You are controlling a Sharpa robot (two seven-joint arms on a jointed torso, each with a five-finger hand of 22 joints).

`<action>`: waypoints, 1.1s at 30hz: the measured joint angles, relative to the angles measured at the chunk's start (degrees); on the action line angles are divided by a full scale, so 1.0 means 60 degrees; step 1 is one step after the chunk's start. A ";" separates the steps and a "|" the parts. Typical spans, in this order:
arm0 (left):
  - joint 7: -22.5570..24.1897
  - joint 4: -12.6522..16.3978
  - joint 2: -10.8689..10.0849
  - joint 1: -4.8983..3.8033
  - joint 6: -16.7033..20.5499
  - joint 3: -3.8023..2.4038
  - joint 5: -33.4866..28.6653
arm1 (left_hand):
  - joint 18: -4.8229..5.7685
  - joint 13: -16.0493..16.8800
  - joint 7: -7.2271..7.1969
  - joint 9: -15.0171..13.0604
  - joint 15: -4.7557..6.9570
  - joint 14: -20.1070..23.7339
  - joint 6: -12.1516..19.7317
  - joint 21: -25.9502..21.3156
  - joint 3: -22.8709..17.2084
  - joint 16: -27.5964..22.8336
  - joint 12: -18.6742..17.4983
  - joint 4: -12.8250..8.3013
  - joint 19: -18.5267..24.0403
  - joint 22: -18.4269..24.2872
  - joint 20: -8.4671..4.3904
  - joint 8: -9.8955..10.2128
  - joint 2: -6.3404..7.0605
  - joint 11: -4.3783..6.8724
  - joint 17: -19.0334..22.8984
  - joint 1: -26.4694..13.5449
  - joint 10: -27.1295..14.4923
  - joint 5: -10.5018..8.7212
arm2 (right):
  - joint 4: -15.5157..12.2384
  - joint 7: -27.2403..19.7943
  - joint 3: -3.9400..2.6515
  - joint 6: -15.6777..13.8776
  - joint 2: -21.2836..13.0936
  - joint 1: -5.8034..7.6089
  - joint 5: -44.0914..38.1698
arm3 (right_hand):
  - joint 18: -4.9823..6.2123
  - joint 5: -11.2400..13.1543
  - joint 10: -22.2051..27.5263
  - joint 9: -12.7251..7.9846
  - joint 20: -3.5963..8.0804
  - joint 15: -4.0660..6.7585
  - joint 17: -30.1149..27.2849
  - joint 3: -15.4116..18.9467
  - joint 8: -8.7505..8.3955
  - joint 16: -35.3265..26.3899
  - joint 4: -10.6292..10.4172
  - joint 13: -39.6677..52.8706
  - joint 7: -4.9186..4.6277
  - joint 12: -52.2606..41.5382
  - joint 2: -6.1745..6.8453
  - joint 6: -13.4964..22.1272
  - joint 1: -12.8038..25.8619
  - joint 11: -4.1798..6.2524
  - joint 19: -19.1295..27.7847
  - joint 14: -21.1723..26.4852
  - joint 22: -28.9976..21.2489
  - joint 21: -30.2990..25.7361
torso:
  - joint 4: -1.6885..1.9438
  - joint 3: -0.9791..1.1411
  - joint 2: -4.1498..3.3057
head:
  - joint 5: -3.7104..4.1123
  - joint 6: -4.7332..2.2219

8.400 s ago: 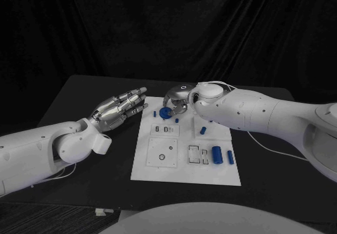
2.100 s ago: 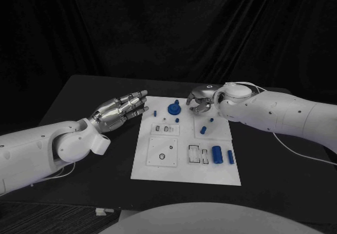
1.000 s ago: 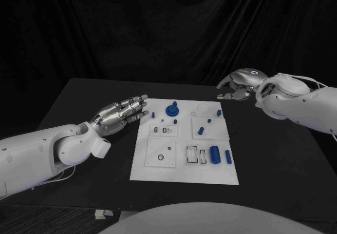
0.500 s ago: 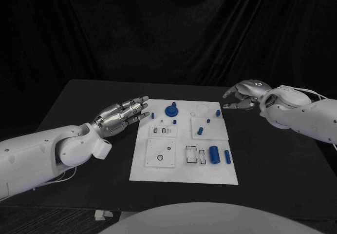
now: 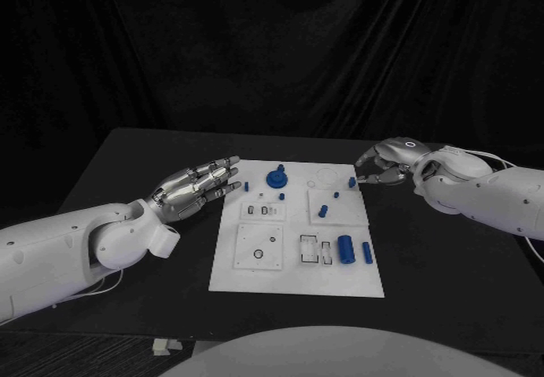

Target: Assemble the parts on the task board

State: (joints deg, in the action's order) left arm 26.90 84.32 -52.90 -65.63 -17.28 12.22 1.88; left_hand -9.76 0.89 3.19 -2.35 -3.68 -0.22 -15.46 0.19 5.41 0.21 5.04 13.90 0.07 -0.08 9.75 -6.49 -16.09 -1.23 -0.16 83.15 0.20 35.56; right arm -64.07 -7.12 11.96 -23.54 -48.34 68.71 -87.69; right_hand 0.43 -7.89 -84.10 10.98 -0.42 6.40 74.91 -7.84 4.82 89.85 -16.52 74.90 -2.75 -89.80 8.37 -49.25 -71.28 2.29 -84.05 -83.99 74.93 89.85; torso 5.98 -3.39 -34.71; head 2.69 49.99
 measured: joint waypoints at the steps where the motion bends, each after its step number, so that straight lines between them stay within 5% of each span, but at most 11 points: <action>1: 0.0000 -0.0001 0.0000 0.0002 -0.0003 0.0000 0.0000 | 0.0000 0.0000 0.0000 0.0000 0.0000 0.0000 0.0000 0.0000 0.0000 0.0000 0.0000 0.0000 0.0000 0.0000 0.0000 0.0000 0.0000 0.0000 0.0000 0.0000 0.0000 0.0000 | 0.0014 -0.0012 0.0000 0.0000 0.0017 -0.0016 0.0002 | 0.0000 0.0000 0.0000 0.0000 0.0000 0.0000 0.0000 0.0000 0.0000 0.0000 0.0000 0.0000 0.0000 0.0000 0.0000 0.0000 0.0000 0.0000 0.0000 0.0000 0.0000 0.0000 | 0.0000 0.0000 0.0000 | 0.0001 0.0000; 9: 0.0000 -0.0005 0.0006 0.0018 -0.0035 0.0002 0.0000 | 0.0000 0.0000 0.0000 0.0000 0.0000 0.0000 0.0000 0.0000 -0.0026 0.0000 0.0000 0.0027 0.0000 0.0000 0.0000 0.0000 0.0000 0.0000 -0.0001 0.0000 0.0000 0.0000 | 0.0100 -0.0114 0.0000 0.0002 0.0138 -0.0142 0.0011 | 0.0001 0.0027 0.0003 -0.0010 0.0000 -0.0071 0.0000 0.0000 0.0000 0.0000 0.0000 0.0006 0.0000 0.0000 -0.0030 0.0000 -0.0304 -0.0003 0.0000 0.0001 -0.0001 0.0000 | 0.0001 -0.0002 0.0001 | -0.0001 0.0000; 18: 0.0012 0.0011 0.0001 0.0032 -0.0069 0.0002 0.0000 | 0.0000 0.0000 0.0000 0.0000 0.0000 0.0000 0.0000 0.0000 -0.0026 0.0000 0.0000 0.0027 0.0000 -0.0001 0.0000 0.0001 0.0000 0.0000 -0.0001 0.0000 0.0000 0.0000 | 0.0288 -0.0129 0.0000 0.0009 0.0306 -0.0213 0.0016 | 0.0000 -0.0603 0.0018 -0.0029 -0.0070 -0.0137 0.0000 -0.0084 0.0000 0.0000 0.0084 0.0007 -0.0039 0.0000 -0.0198 0.0040 -0.0980 -0.0090 0.0000 0.0000 -0.0002 -0.0088 | 0.0001 -0.0002 0.0005 | 0.0025 -0.0001; 33: 0.0056 0.0030 -0.0045 0.0039 -0.0087 -0.0001 0.0001 | 0.0000 0.0000 0.0000 0.0000 0.0000 0.0000 0.0000 0.0000 -0.0052 0.0000 0.0000 0.0001 0.0000 -0.0001 0.0000 0.0001 0.0000 0.0000 0.0006 0.0000 0.0000 0.0000 | 0.0462 -0.0118 -0.0002 0.0020 0.0480 -0.0326 0.0021 | 0.0001 -0.0815 0.0001 -0.0030 -0.0089 -0.0137 0.0000 -0.0107 0.0045 0.0000 0.0107 0.0005 -0.0188 0.0000 -0.0291 -0.0049 -0.1090 -0.0140 0.0020 0.0000 -0.0003 -0.0123 | -0.0004 0.0000 0.0011 | 0.0006 0.0000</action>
State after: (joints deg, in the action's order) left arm 27.24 84.50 -53.17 -65.40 -17.80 12.22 1.88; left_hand -9.75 0.89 3.18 -2.35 -3.68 -0.22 -15.46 0.19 5.10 0.21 5.04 13.90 0.07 -0.09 9.75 -6.49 -16.09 -1.23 -0.12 83.15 0.20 35.56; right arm -61.30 -7.83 11.95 -23.42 -45.46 66.76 -87.56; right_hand 0.44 -12.78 -84.10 10.80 -0.95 5.57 74.91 -8.48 5.09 89.85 -15.88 74.93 -3.88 -89.80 6.62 -49.54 -77.81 1.46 -83.93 -83.99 74.91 89.12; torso 5.95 -3.39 -34.65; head 2.72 49.99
